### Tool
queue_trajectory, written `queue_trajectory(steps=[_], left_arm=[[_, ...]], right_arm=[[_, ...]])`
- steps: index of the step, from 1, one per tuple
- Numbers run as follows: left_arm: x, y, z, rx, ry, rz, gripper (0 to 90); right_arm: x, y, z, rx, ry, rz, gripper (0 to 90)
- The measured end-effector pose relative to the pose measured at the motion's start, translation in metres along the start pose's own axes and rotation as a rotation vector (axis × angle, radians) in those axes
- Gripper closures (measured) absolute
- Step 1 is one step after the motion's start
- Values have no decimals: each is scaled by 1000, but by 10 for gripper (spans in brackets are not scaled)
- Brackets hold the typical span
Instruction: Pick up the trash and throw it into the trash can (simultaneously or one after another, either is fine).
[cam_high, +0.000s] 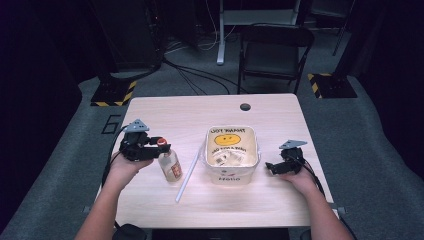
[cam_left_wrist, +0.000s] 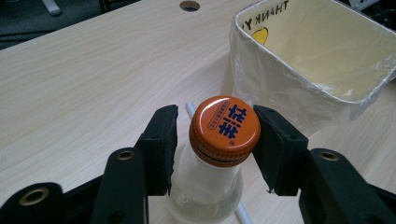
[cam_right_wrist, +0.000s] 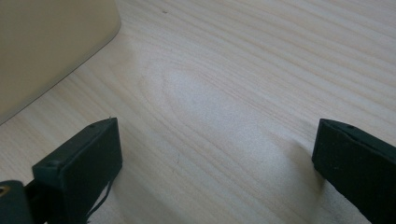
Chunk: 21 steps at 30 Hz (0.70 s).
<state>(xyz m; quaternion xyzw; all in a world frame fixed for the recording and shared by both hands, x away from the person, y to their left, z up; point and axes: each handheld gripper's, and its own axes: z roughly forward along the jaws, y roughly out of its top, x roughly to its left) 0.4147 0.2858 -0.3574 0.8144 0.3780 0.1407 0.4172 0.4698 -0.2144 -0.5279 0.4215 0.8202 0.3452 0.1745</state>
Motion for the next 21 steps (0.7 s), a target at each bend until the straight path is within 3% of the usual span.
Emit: queue_trajectory(steps=[4, 11, 21], left_arm=[[-1, 0, 2, 1, 2, 6, 592], [-7, 3, 2, 10, 48, 63, 621], [-11, 7, 3, 33, 65, 85, 627]], right_arm=[[0, 0, 0, 0, 0, 0, 7], [0, 0, 0, 0, 1, -1, 7], [-1, 0, 0, -4, 2, -7, 7]])
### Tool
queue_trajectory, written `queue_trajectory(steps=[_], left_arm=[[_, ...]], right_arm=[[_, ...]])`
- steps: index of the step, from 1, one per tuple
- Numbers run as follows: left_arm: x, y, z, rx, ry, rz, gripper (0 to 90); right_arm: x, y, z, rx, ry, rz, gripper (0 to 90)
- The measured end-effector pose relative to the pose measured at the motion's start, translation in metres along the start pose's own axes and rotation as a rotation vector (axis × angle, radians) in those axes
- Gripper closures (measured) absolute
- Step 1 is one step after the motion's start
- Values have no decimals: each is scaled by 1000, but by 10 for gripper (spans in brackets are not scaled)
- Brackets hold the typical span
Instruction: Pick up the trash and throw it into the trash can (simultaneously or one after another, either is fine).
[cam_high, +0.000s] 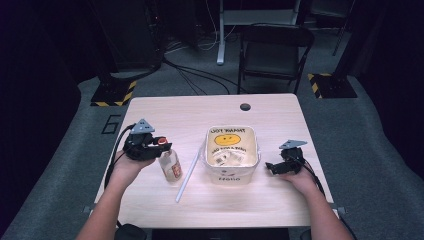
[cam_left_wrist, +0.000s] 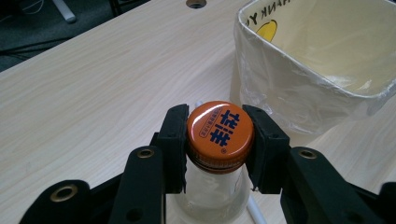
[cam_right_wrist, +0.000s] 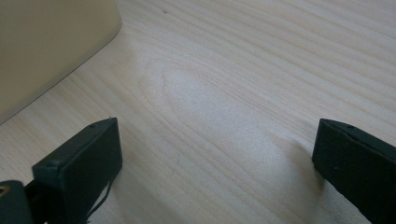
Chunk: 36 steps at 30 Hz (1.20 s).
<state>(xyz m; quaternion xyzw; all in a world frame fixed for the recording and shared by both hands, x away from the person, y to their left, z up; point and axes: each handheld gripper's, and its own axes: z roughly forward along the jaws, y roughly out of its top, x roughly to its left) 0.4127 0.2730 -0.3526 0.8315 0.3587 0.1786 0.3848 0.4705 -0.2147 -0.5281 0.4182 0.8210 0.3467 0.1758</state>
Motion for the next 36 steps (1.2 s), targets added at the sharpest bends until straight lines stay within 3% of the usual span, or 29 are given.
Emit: queue_trajectory(steps=[11, 21, 28, 36], left_arm=[[2, 12, -8, 14, -2, -12, 627], [2, 24, -17, 13, 9, 12, 627], [1, 34, -23, -3, 7, 9, 628], [-4, 52, -30, -1, 13, 41, 628]], right_arm=[[0, 0, 0, 0, 1, -2, 7], [0, 0, 0, 0, 2, -2, 7], [0, 0, 0, 0, 1, -2, 7], [0, 0, 0, 0, 2, -2, 7]])
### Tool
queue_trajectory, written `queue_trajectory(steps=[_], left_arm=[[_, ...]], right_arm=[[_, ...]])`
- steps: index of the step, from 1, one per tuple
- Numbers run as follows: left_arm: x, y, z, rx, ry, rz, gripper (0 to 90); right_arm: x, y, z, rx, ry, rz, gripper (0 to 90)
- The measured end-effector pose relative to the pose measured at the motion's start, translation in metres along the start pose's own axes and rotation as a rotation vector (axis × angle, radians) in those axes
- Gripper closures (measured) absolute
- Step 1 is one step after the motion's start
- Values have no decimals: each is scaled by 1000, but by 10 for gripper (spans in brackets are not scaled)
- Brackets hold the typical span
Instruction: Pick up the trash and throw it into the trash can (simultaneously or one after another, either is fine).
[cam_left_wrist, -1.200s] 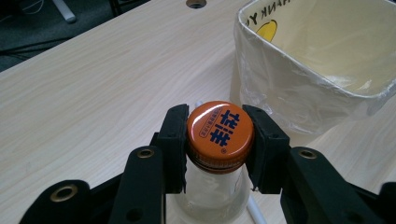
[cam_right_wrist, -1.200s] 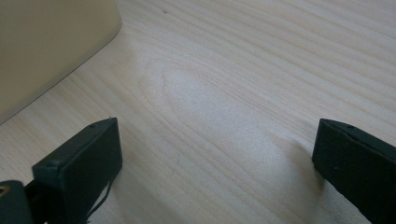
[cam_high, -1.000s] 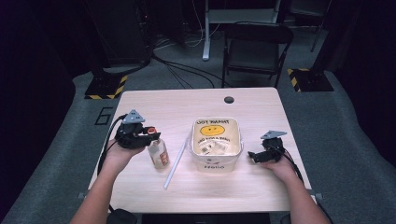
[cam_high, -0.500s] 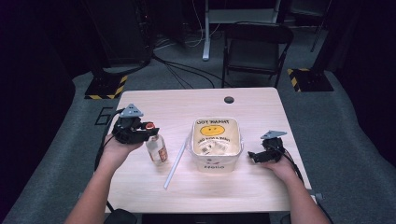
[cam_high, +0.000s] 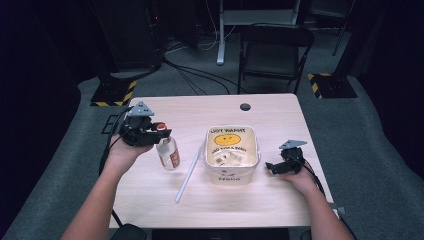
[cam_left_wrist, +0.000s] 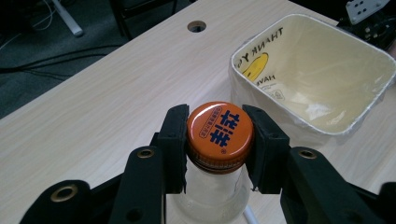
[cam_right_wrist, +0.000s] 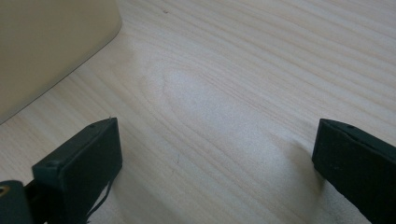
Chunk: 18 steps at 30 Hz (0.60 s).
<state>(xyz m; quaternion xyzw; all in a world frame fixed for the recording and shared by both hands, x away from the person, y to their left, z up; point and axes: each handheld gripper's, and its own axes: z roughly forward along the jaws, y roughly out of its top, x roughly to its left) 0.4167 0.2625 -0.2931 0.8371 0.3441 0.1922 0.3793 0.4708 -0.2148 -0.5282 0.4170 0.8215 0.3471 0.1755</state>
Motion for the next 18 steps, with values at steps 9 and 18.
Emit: queue_trajectory(steps=[9, 18], left_arm=[[-4, 22, -7, -9, -11, 31, 628], [-8, 42, -10, -10, -19, 41, 628]], right_arm=[[0, 0, 0, 0, 0, 0, 7], [0, 0, 0, 0, 0, 1, 7]])
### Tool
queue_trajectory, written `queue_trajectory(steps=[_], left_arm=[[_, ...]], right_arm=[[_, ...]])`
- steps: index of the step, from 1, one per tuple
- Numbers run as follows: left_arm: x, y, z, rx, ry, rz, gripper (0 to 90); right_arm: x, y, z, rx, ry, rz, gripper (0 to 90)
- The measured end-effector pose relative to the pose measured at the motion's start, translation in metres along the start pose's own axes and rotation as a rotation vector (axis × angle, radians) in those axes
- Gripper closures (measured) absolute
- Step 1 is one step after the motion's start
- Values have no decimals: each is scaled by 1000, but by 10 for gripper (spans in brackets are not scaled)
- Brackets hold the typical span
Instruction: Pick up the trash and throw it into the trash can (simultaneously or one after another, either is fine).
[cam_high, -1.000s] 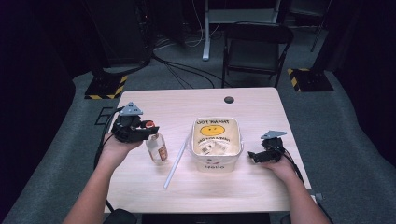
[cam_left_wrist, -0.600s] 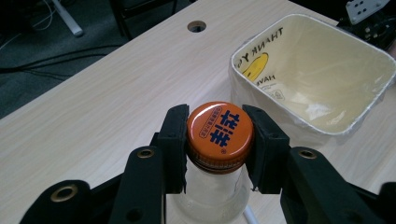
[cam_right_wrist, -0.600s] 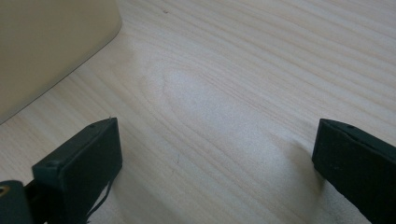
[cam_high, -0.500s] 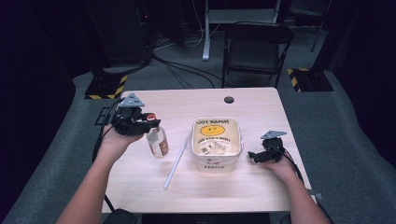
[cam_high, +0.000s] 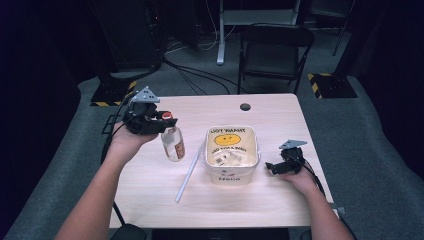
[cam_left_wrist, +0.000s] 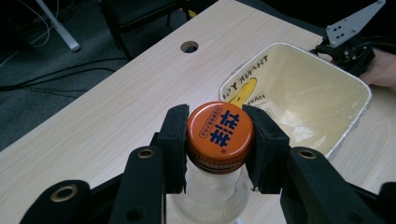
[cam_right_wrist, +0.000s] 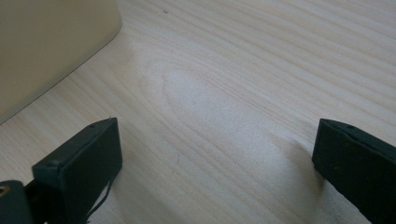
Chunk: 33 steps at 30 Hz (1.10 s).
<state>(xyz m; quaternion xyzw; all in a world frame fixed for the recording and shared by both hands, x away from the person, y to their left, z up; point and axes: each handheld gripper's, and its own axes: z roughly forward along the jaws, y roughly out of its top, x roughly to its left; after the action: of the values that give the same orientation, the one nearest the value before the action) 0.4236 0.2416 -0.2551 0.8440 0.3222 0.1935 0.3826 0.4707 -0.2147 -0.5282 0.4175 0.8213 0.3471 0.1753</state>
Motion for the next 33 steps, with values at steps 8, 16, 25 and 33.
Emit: queue_trajectory(steps=[8, 16, 25, 33], left_arm=[[-4, 18, -3, -7, -8, 23, 628], [-6, 32, -4, -14, -19, 29, 628], [-14, 52, -1, -22, -32, 52, 628], [-20, 69, 2, -36, -43, 66, 629]], right_arm=[[0, 0, 0, 0, 0, -1, 7], [0, 0, 0, 0, 2, -2, 7], [0, 0, 0, 4, 3, 0, 7], [0, 0, 0, 5, 6, 2, 7]])
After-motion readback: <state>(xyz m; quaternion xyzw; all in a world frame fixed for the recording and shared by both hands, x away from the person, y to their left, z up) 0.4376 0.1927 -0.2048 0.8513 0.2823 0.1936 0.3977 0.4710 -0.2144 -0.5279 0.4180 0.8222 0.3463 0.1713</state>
